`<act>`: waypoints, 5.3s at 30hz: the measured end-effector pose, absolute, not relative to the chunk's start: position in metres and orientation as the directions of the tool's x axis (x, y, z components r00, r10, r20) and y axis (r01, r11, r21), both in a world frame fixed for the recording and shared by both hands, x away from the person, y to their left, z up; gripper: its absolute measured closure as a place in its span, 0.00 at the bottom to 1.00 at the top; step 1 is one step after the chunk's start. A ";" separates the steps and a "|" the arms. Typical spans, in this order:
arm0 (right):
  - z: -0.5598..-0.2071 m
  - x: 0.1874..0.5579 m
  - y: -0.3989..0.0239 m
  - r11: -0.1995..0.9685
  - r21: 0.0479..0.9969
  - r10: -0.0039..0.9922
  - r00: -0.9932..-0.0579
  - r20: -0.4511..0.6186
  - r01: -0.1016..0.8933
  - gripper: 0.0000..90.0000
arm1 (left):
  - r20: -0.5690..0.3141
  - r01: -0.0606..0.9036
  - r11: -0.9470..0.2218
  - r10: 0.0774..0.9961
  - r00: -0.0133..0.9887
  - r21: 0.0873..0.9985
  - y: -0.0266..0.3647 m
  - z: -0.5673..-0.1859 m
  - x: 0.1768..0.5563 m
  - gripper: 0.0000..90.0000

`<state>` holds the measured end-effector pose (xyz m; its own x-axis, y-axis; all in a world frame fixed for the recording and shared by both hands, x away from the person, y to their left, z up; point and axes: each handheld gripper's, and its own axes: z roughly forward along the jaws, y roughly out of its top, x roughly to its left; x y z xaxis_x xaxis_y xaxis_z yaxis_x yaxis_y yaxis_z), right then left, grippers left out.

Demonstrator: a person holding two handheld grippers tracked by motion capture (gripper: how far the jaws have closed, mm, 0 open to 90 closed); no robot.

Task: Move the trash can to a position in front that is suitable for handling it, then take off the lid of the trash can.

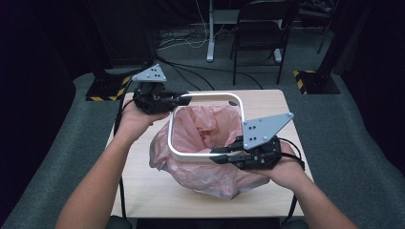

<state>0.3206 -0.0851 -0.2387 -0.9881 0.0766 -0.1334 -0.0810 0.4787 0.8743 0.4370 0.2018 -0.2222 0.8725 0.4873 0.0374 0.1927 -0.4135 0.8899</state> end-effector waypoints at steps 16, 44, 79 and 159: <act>-0.238 0.320 -0.089 0.488 0.869 0.099 -0.984 -0.146 -0.079 0.93 | 0.030 0.197 -0.349 0.549 0.836 0.916 0.208 -0.217 0.435 0.54; -0.235 0.329 -0.129 0.478 0.878 0.266 -0.949 -0.168 -0.022 0.92 | 0.013 0.203 -0.307 0.578 0.816 0.930 0.240 -0.226 0.420 0.53; -0.244 0.350 -0.194 0.429 0.900 0.515 -0.840 -0.171 0.080 0.92 | 0.023 0.189 -0.325 0.550 0.835 0.927 0.246 -0.246 0.397 0.53; -0.398 0.382 -0.227 0.361 0.878 0.753 -0.654 -0.075 0.316 0.92 | 0.035 0.170 -0.320 0.547 0.837 0.932 0.247 -0.263 0.387 0.53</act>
